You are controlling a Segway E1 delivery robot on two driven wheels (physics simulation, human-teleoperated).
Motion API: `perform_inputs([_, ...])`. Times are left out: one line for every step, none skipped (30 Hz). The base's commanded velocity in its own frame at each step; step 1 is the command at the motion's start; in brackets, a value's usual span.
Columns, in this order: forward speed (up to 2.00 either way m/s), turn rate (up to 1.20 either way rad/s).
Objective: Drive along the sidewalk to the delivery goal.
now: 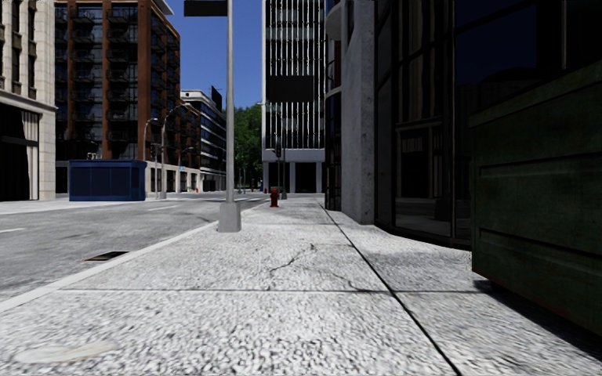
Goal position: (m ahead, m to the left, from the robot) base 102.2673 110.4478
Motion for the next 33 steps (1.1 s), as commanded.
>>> perform_inputs([1.94, 0.0])
perform_inputs([1.94, 0.0])
perform_inputs([1.94, 0.0])
perform_inputs([1.94, 0.0])
perform_inputs([1.94, 0.0])
perform_inputs([1.94, 0.0])
perform_inputs([1.94, 0.0])
perform_inputs([1.94, 0.0])
perform_inputs([1.94, 0.0])
perform_inputs([1.94, 0.0])
perform_inputs([1.94, 0.0])
perform_inputs([1.94, 0.0])
perform_inputs([1.94, 0.0])
perform_inputs([1.94, 0.0])
perform_inputs([1.94, 0.0])
perform_inputs([1.94, 0.0])
perform_inputs([1.94, 0.0])
perform_inputs([1.94, 0.0])
perform_inputs([1.94, 0.0])
perform_inputs([1.94, 0.0])
perform_inputs([1.94, 0.0])
perform_inputs([1.94, 0.0])
perform_inputs([1.94, 0.0])
perform_inputs([1.94, 0.0])
perform_inputs([1.94, 0.0])
perform_inputs([1.94, 0.0])
perform_inputs([1.94, 0.0])
perform_inputs([1.94, 0.0])
perform_inputs([1.94, 0.0])
perform_inputs([1.94, 0.0])
perform_inputs([1.94, 0.0])
perform_inputs([1.94, 0.0])
perform_inputs([1.94, 0.0])
